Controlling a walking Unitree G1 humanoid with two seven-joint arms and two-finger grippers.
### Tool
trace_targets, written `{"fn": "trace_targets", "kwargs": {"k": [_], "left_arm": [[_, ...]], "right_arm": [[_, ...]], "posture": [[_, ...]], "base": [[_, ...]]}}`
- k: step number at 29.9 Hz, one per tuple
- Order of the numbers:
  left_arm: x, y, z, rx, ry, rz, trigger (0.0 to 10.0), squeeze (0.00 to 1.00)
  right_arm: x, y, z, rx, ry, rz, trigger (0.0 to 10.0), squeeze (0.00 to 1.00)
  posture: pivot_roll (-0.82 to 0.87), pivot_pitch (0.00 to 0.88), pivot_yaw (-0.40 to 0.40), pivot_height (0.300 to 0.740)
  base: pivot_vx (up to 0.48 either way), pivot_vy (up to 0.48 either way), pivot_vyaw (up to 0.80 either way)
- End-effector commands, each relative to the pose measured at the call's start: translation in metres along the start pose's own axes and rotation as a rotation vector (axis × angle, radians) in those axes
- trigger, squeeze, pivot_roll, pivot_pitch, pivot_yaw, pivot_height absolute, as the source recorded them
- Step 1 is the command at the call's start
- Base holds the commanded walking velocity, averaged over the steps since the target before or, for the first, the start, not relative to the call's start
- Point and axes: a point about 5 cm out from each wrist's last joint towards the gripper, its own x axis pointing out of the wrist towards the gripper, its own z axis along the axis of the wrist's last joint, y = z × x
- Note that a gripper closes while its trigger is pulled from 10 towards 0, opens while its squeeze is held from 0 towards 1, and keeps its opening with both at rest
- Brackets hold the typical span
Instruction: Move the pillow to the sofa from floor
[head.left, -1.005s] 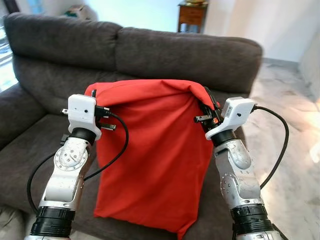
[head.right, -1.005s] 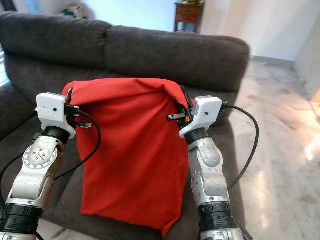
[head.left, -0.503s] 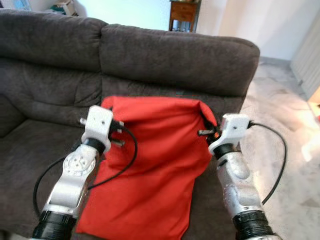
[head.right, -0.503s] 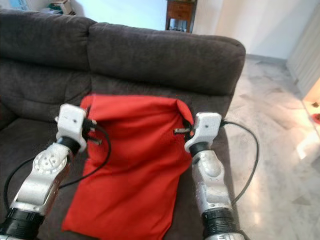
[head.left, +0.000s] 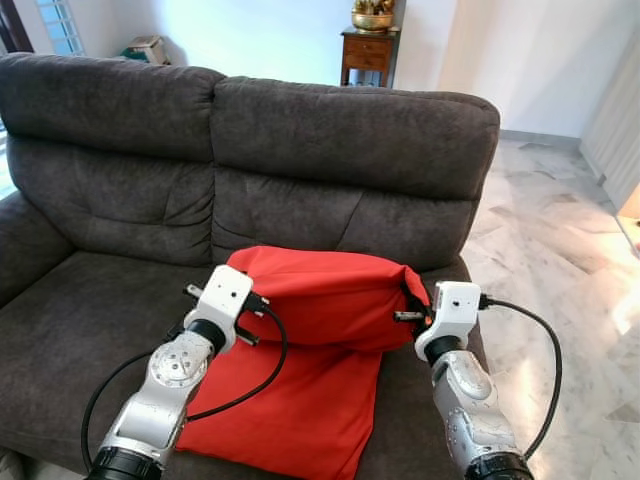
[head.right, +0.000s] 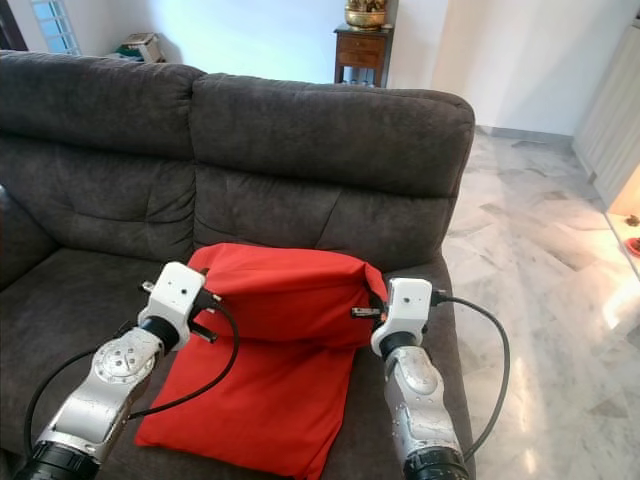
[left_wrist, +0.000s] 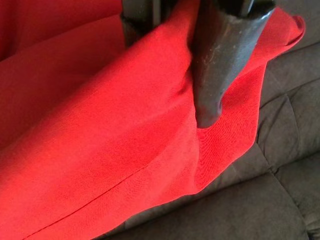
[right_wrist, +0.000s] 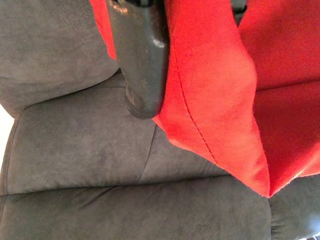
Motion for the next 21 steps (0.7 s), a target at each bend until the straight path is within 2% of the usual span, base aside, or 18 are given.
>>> {"fn": "trace_targets", "kwargs": {"k": [1,3,4,14,17,21], "left_arm": [[-0.007,0.022,-0.012,0.001,0.050,0.101,10.0,1.00],[-0.007,0.023,-0.012,0.001,0.049,0.104,10.0,1.00],[-0.007,0.023,-0.012,0.000,0.048,0.105,10.0,1.00],[-0.009,0.024,-0.017,-0.011,0.054,0.122,10.0,1.00],[-0.014,0.024,-0.030,-0.024,0.093,0.134,10.0,1.00],[-0.018,0.024,-0.040,-0.035,0.124,0.150,10.0,1.00]], "right_arm": [[-0.006,-0.032,0.004,0.036,-0.029,-0.153,10.0,0.90],[-0.006,-0.032,0.004,0.037,-0.033,-0.151,10.0,0.90],[-0.005,-0.031,0.005,0.038,-0.038,-0.148,10.0,1.00],[-0.007,-0.033,0.003,0.013,-0.037,-0.152,10.0,1.00],[-0.012,-0.045,-0.002,0.002,-0.023,-0.215,10.0,1.00],[-0.014,-0.049,-0.004,-0.005,-0.024,-0.228,10.0,1.00]], "posture": [[0.07,0.058,0.004,0.740],[0.07,0.058,0.004,0.740],[0.07,0.058,0.004,0.740],[0.07,0.055,0.000,0.740],[0.07,0.051,0.002,0.740],[0.07,0.045,0.005,0.740]], "base": [[0.000,0.000,0.00],[0.000,0.000,0.00],[0.000,0.000,0.00],[0.000,0.000,0.00],[0.000,0.000,0.00],[0.000,0.000,0.00]]}}
